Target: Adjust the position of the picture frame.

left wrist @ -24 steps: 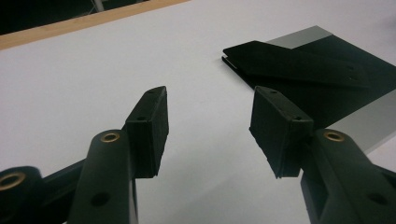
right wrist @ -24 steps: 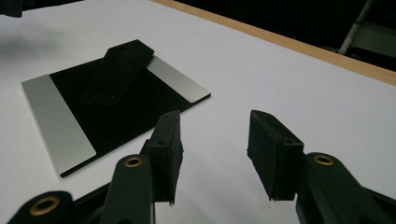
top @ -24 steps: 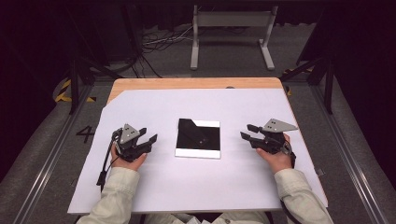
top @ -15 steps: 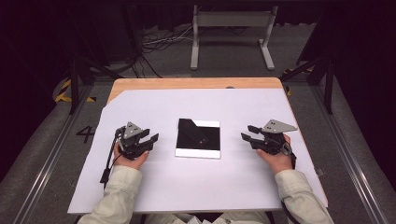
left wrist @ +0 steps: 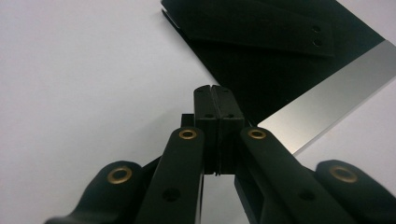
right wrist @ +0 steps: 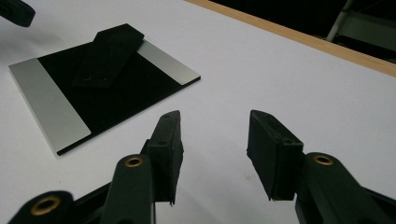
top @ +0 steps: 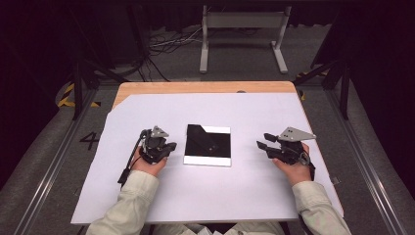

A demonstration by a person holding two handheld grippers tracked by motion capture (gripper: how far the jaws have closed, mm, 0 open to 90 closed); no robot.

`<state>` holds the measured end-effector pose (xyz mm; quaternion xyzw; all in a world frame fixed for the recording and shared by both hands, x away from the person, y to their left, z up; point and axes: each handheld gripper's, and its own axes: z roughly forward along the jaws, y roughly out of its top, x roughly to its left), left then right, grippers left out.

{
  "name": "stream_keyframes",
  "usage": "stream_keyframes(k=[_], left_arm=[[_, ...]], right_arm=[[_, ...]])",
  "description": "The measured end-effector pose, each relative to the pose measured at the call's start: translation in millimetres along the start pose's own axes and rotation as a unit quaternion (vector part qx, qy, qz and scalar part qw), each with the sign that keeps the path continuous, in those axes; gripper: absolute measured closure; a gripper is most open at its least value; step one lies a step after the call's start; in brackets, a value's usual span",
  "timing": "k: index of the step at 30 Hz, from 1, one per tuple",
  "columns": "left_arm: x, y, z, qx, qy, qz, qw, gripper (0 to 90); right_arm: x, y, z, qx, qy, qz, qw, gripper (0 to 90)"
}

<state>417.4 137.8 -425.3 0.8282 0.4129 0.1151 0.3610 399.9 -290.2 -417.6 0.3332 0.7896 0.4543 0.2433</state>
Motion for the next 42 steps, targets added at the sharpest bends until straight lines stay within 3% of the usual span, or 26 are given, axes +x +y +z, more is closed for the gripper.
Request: stream_keyframes(k=[11, 16, 20, 22, 26, 31, 35, 42], left_arm=[[2.7, 2.4, 18.5, 0.040, -0.026, -0.021, 0.9986, 90.0], [-1.5, 2.4, 23.2, 0.057, -0.042, -0.015, 0.9973, 90.0], [-6.6, 3.7, 24.9, 0.067, -0.068, -0.011, 0.9954, 90.0], [-9.7, 5.1, 24.6, 0.072, -0.059, -0.001, 0.9956, 90.0], [-8.3, 4.6, 25.7, 0.075, -0.086, -0.013, 0.9934, 90.0], [-24.5, 7.7, 30.6, 0.083, -0.110, 0.011, 0.9904, 90.0], [-36.6, 10.8, 34.2, 0.086, -0.111, 0.031, 0.9897, 90.0], [-52.6, 16.0, 41.8, 0.083, -0.117, 0.044, 0.9886, 90.0]], right_arm=[[0.0, -2.1, -5.0, 0.006, -0.002, 0.004, 1.0000, 54.8], [0.7, -2.2, -4.9, 0.008, -0.001, 0.003, 1.0000, 54.7], [0.7, -1.7, -5.0, 0.008, 0.000, 0.004, 1.0000, 54.7], [0.7, -1.8, -4.9, 0.009, 0.001, 0.004, 1.0000, 54.6], [1.0, -2.0, -3.9, 0.010, 0.002, 0.005, 0.9999, 54.5], [1.7, -1.8, -2.3, 0.013, 0.004, 0.006, 0.9999, 54.5], [2.5, -1.7, -1.2, 0.015, 0.006, 0.006, 0.9998, 54.5], [2.9, -2.4, 0.5, 0.019, 0.009, 0.008, 0.9997, 54.6]])
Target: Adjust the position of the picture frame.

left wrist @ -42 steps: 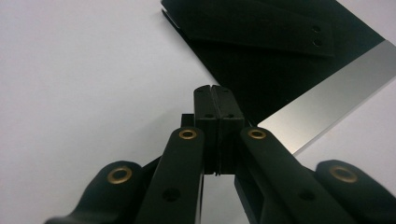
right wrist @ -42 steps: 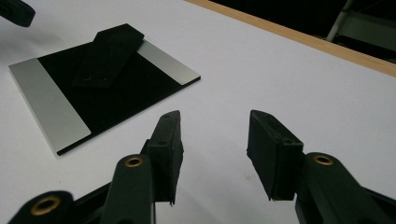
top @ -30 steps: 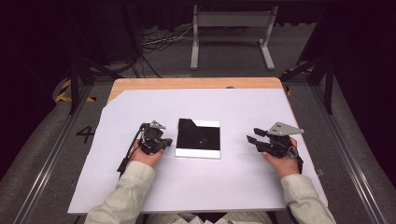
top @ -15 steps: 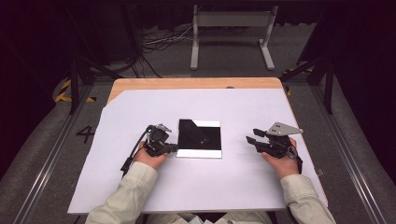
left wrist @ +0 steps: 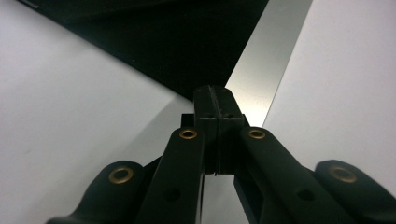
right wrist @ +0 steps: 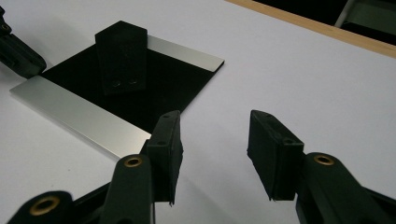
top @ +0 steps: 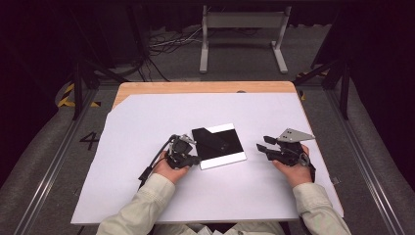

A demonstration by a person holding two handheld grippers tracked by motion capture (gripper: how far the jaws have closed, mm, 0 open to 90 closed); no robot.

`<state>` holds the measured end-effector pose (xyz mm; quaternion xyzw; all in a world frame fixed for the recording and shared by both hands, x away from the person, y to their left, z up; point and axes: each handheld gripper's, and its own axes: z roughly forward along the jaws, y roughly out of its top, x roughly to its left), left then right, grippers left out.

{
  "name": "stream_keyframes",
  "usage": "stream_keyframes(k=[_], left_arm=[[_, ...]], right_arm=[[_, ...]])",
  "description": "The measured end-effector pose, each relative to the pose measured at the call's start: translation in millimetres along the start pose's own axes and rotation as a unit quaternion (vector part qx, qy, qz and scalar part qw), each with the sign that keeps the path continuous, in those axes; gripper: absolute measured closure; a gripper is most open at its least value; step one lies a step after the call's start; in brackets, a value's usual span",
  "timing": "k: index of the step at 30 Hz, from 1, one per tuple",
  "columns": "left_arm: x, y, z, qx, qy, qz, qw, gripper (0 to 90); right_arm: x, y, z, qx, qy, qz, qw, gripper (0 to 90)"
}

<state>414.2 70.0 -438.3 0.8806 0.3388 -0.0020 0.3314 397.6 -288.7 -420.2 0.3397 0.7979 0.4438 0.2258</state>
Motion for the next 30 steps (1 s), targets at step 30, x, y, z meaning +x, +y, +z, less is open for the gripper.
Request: stream_keyframes(k=[30], left_arm=[[19.4, 46.8, -25.6, -0.080, 0.067, 0.010, 0.9945, 90.0]], right_arm=[[-4.3, -10.0, 6.1, 0.031, 0.007, 0.021, 0.9993, 56.6]])
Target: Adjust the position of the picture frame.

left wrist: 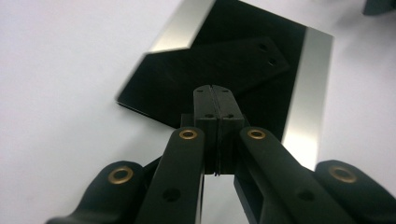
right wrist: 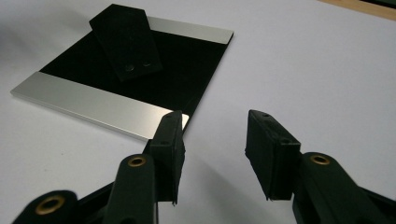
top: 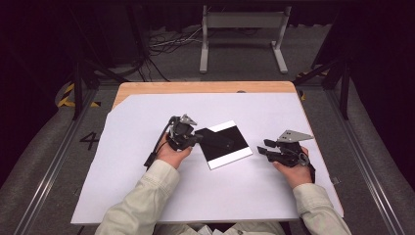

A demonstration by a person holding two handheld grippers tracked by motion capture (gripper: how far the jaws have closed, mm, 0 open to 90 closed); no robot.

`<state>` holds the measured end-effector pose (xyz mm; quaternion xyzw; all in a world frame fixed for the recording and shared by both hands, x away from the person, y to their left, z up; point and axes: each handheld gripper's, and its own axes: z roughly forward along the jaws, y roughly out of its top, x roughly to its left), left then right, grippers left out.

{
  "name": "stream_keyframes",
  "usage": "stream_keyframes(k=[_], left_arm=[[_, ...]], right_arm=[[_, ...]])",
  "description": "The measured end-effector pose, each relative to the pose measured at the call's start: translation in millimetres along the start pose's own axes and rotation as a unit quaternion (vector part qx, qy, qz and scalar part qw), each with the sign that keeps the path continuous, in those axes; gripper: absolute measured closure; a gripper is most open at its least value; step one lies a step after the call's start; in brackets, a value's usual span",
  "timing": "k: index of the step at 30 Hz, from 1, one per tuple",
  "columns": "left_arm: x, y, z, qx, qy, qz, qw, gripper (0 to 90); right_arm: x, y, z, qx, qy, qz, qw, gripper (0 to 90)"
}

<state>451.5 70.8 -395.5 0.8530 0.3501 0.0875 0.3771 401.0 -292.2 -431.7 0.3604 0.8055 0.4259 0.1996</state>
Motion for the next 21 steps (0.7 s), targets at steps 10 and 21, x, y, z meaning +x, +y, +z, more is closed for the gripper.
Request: stream_keyframes(k=[10, 21], left_arm=[[18.7, 25.9, 9.3, -0.021, 0.028, -0.023, 0.9991, 90.0], [43.2, 27.1, 49.1, 0.015, 0.013, -0.059, 0.9981, 90.0]], right_arm=[[2.6, -1.2, 3.6, 0.006, 0.004, -0.005, 1.0000, 57.2], [-2.9, -2.6, -3.4, -0.004, 0.001, 0.006, 1.0000, 57.3]])
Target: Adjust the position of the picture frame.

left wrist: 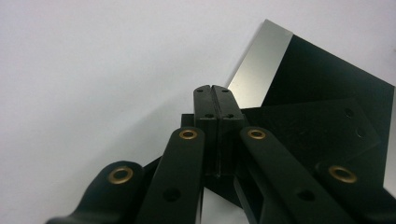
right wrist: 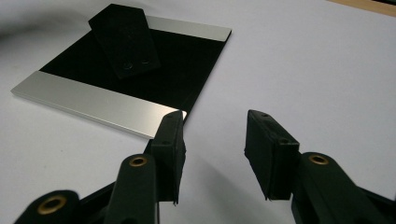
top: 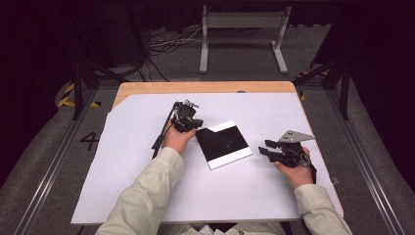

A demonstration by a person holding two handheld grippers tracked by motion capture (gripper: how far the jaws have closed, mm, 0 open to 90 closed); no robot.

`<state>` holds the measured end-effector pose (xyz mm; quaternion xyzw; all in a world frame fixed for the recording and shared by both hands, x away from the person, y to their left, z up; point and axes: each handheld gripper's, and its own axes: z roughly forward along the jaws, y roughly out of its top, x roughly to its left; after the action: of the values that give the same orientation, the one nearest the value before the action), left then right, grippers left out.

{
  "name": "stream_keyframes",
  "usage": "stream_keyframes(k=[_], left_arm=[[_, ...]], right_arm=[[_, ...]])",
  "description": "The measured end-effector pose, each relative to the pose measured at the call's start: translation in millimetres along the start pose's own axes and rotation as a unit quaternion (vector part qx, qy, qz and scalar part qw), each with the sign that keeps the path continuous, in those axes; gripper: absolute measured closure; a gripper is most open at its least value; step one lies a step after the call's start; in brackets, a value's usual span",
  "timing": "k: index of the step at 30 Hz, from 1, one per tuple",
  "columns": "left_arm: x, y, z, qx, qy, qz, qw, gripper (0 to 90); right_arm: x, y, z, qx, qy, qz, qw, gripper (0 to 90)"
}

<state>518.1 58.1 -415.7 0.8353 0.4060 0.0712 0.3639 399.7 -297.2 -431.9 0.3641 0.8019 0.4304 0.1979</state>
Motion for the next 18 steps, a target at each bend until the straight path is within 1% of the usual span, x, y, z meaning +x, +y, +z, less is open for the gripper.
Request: stream_keyframes(k=[1, 2, 3, 4, 6, 7, 8, 9, 11, 12, 13, 14, 16, 18], left_arm=[[1.7, -1.5, 5.9, 0.010, 0.003, 0.000, 0.9999, 90.0], [2.7, -2.1, 8.3, 0.015, 0.006, 0.005, 0.9999, 90.0], [3.3, -3.4, 11.7, 0.023, 0.009, 0.004, 0.9997, 90.0], [4.5, -4.1, 13.4, 0.024, 0.009, 0.007, 0.9996, 90.0], [5.6, -4.6, 14.3, 0.024, 0.008, 0.004, 0.9997, 90.0], [6.5, -5.0, 15.0, 0.023, 0.005, -0.004, 0.9997, 90.0], [8.2, -5.4, 15.7, 0.024, 0.001, -0.006, 0.9997, 90.0], [8.9, -6.1, 17.0, 0.026, 0.001, -0.007, 0.9996, 90.0], [10.1, -7.3, 18.9, 0.035, 0.016, 0.003, 0.9992, 90.0], [12.7, -8.3, 19.1, 0.032, 0.012, 0.001, 0.9994, 90.0], [13.7, -8.9, 19.1, 0.029, 0.005, -0.009, 0.9995, 90.0], [14.4, -9.3, 19.3, 0.027, 0.002, -0.012, 0.9996, 90.0], [13.6, -9.6, 19.2, 0.027, 0.005, -0.004, 0.9996, 90.0], [13.5, -9.6, 18.9, 0.029, 0.004, -0.003, 0.9996, 90.0]], right_arm=[[0.0, 0.1, -0.6, -0.001, 0.001, 0.001, 1.0000, 57.3], [-0.1, 0.2, -0.8, -0.001, 0.001, 0.001, 1.0000, 57.3], [-0.1, 0.2, -1.0, -0.001, 0.001, 0.001, 1.0000, 57.3], [-0.2, 0.2, -1.2, -0.001, 0.001, 0.001, 1.0000, 57.2], [-0.3, 0.1, -1.3, -0.001, 0.001, 0.001, 1.0000, 57.3], [-0.4, 0.1, -1.4, -0.001, 0.001, 0.001, 1.0000, 57.3], [-0.4, 0.1, -1.3, -0.001, 0.001, 0.000, 1.0000, 57.2], [-0.4, 0.1, -1.2, -0.001, 0.001, 0.000, 1.0000, 57.3], [-0.4, 0.2, -1.2, -0.001, 0.001, 0.000, 1.0000, 57.2], [-0.4, 0.3, -1.3, -0.001, 0.001, 0.000, 1.0000, 57.2], [-0.5, 0.4, -1.3, -0.002, 0.001, -0.001, 1.0000, 57.2], [-0.5, 0.5, -1.4, -0.002, 0.001, -0.001, 1.0000, 57.2], [-0.2, 0.8, -1.6, -0.001, 0.001, -0.003, 1.0000, 57.2], [0.1, 1.2, -1.7, -0.001, 0.002, -0.005, 1.0000, 57.1]])
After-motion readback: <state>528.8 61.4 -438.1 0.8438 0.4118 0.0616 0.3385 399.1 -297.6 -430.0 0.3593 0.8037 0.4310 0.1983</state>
